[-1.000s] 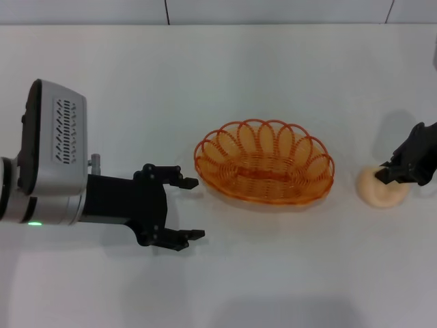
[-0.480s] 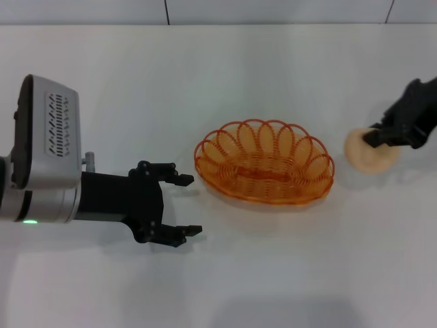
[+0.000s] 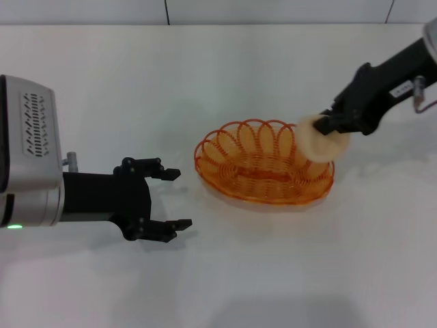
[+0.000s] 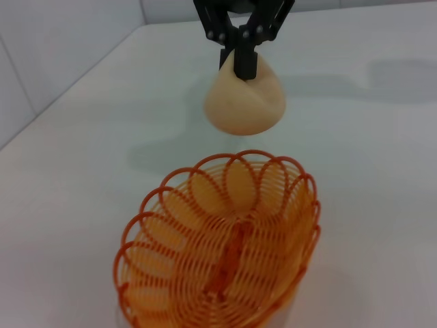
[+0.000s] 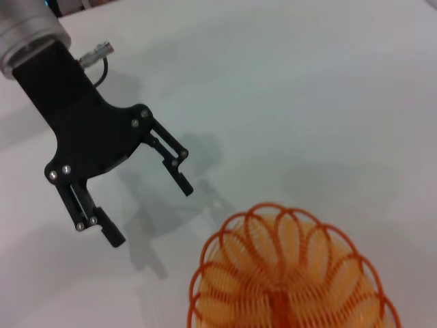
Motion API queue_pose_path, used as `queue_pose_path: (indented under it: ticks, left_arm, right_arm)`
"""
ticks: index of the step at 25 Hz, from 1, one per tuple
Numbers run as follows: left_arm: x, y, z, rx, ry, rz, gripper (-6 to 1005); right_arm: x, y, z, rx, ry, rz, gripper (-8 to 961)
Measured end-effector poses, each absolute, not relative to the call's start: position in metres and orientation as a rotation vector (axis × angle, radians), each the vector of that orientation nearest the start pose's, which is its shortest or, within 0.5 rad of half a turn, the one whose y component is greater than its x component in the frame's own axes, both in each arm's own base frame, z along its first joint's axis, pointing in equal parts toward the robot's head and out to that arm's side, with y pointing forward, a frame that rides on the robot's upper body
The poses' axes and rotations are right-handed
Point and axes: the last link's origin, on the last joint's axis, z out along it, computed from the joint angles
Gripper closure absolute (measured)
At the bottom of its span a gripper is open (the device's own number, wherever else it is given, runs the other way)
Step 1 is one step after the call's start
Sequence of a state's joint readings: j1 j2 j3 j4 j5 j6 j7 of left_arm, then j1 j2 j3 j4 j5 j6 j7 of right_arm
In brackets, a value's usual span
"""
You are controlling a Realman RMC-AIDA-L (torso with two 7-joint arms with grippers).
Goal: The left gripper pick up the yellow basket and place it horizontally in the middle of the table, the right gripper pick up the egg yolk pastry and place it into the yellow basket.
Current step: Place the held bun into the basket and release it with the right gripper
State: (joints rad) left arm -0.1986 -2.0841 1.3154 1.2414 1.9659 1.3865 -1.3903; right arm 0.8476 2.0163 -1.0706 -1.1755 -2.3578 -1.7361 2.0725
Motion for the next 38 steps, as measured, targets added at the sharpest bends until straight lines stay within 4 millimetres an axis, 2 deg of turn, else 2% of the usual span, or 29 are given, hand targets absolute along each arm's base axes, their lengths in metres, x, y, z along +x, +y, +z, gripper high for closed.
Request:
queue_pose_path:
  ticks: [9, 13, 22, 31, 34, 38]
  left_arm:
    - [-0.251, 0.288, -0.012, -2.855, -0.075, -0.170, 185]
    - [-0.251, 0.289, -0.012, -2.855, -0.075, -0.170, 185]
    - [-0.250, 0.290, -0.012, -2.856, -0.078, -0.171, 185]
    - [-0.250, 0.290, -0.012, -2.856, -0.083, -0.171, 185]
    - [-0.249, 0.290, -0.012, -2.856, -0.085, -0.172, 185]
    - [-0.249, 0.293, -0.006, -2.831, -0.109, -0.215, 185]
  right_arm:
    - [0.104, 0.392, 0.000, -3.020, 0.379, -0.148, 861]
    - [0.099, 0.391, -0.010, -3.038, 0.370, -0.107, 843]
    - [0.107, 0.393, -0.025, -3.029, 0.403, -0.097, 801]
    - [0.120, 0.393, -0.023, -3.000, 0.418, -0.082, 760]
    - [0.129, 0.390, -0.019, -2.994, 0.427, -0.070, 527]
    - [0.139, 0.386, -0.014, -2.986, 0.447, -0.033, 388]
